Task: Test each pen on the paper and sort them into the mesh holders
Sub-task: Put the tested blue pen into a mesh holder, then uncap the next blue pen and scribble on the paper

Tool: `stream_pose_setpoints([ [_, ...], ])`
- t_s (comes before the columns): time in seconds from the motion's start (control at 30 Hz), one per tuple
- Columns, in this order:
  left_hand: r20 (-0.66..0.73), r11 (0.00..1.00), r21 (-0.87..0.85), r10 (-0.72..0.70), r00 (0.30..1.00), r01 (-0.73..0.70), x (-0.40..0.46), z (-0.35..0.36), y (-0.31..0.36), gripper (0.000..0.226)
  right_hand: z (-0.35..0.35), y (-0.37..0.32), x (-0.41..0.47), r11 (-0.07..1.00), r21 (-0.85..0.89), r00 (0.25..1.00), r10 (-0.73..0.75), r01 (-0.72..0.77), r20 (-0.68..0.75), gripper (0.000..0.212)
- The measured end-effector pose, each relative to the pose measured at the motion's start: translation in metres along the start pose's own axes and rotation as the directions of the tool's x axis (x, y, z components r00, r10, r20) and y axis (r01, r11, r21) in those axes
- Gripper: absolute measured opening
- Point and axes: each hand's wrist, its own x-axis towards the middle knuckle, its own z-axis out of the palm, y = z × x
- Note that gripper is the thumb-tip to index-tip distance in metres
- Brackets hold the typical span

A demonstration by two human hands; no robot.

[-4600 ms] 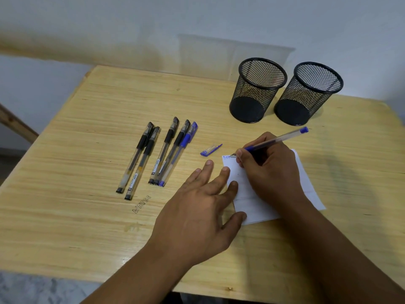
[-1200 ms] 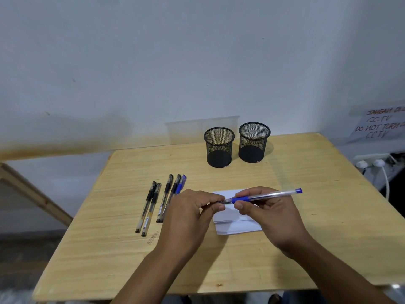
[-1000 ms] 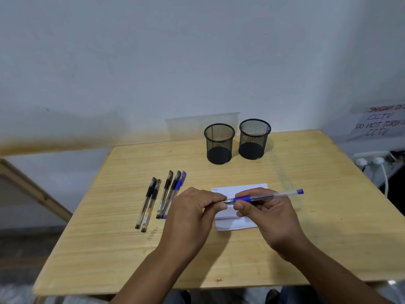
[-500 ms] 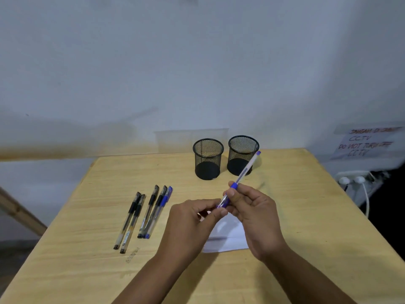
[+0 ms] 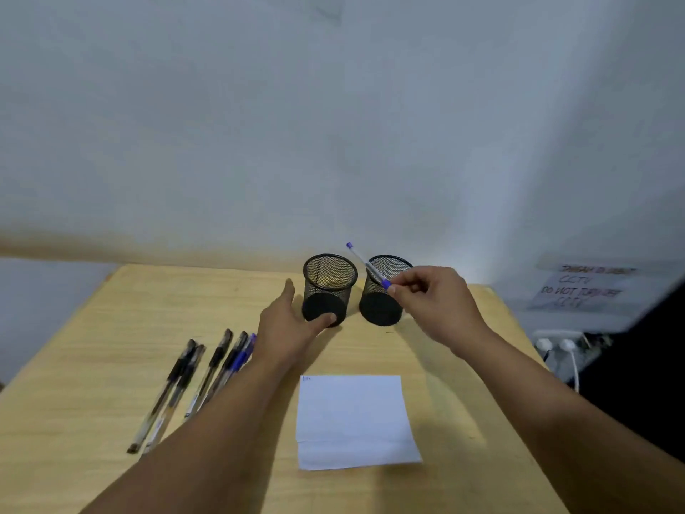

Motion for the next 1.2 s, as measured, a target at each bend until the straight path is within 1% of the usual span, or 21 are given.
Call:
stream_pose_setpoints([
  [0.07,0.003,1.000,-0.006,0.008,1.000,-0.008,0.007,0.004,-0.001,0.102,-0.001,-0.008,0.013,0.992,-0.113,0.998,-0.047,0.051,0.039,0.008],
  [0.1,0.000,1.000,-0.007,0.016,1.000,-0.016,0.009,0.006,-0.002,0.096,0.000,-0.012,0.019,0.983,-0.168,0.996,-0.062,0.073,0.068,0.009],
  [0.2,-0.022,0.997,-0.025,0.070,0.997,-0.071,0.012,0.011,-0.008,0.059,0.007,-0.021,0.039,0.947,-0.293,0.983,-0.090,0.135,0.161,0.015],
  [0.23,-0.030,0.995,-0.022,0.092,0.995,-0.093,0.012,0.012,-0.009,0.051,0.011,-0.024,0.045,0.933,-0.322,0.977,-0.105,0.162,0.188,0.016],
  [0.27,-0.039,0.994,-0.014,0.110,0.993,-0.110,0.012,0.013,-0.010,0.049,0.016,-0.027,0.052,0.919,-0.345,0.970,-0.121,0.189,0.211,0.016],
  [0.43,-0.078,0.985,0.026,0.172,0.982,-0.171,0.011,0.015,-0.012,0.050,0.044,-0.033,0.074,0.856,-0.426,0.941,-0.180,0.293,0.285,0.014],
  [0.63,-0.083,0.984,0.021,0.181,0.980,-0.180,0.011,0.016,-0.011,0.046,0.065,-0.027,0.086,0.823,-0.469,0.927,-0.169,0.320,0.335,0.012],
  [0.77,-0.051,0.988,0.012,0.157,0.986,-0.157,0.009,0.014,-0.009,0.047,0.066,-0.024,0.087,0.814,-0.474,0.921,-0.179,0.336,0.345,0.010],
  [0.8,-0.036,0.990,0.005,0.144,0.989,-0.144,0.009,0.014,-0.009,0.050,0.064,-0.024,0.086,0.813,-0.476,0.922,-0.181,0.336,0.342,0.011],
  [0.83,-0.018,0.992,0.008,0.129,0.991,-0.129,0.009,0.012,-0.009,0.060,0.062,-0.025,0.083,0.806,-0.486,0.926,-0.189,0.337,0.328,0.015],
  [0.9,0.007,0.996,0.017,0.083,0.997,-0.083,0.007,0.008,-0.009,0.088,0.057,-0.026,0.077,0.784,-0.512,0.932,-0.237,0.350,0.273,0.025],
  [0.93,0.017,0.998,0.007,0.067,0.998,-0.068,0.003,0.003,-0.009,0.092,0.055,-0.028,0.073,0.775,-0.513,0.929,-0.280,0.368,0.243,0.026],
  [1.0,0.019,0.996,-0.004,0.090,0.996,-0.090,-0.011,-0.010,-0.010,0.087,0.054,-0.032,0.062,0.782,-0.469,0.912,-0.357,0.410,0.201,0.024],
  [1.07,0.013,0.991,0.024,0.134,0.991,-0.135,-0.029,-0.027,-0.013,0.076,0.059,-0.036,0.049,0.814,-0.382,0.899,-0.393,0.439,0.194,0.022],
  [1.13,0.010,0.978,0.109,0.180,0.984,-0.180,-0.046,-0.046,-0.021,0.067,0.068,-0.040,0.036,0.847,-0.294,0.893,-0.390,0.443,0.223,0.018],
  [1.2,0.011,0.951,0.217,0.223,0.975,-0.220,-0.062,-0.067,-0.030,0.059,0.082,-0.044,0.022,0.866,-0.232,0.882,-0.374,0.443,0.287,0.017],
])
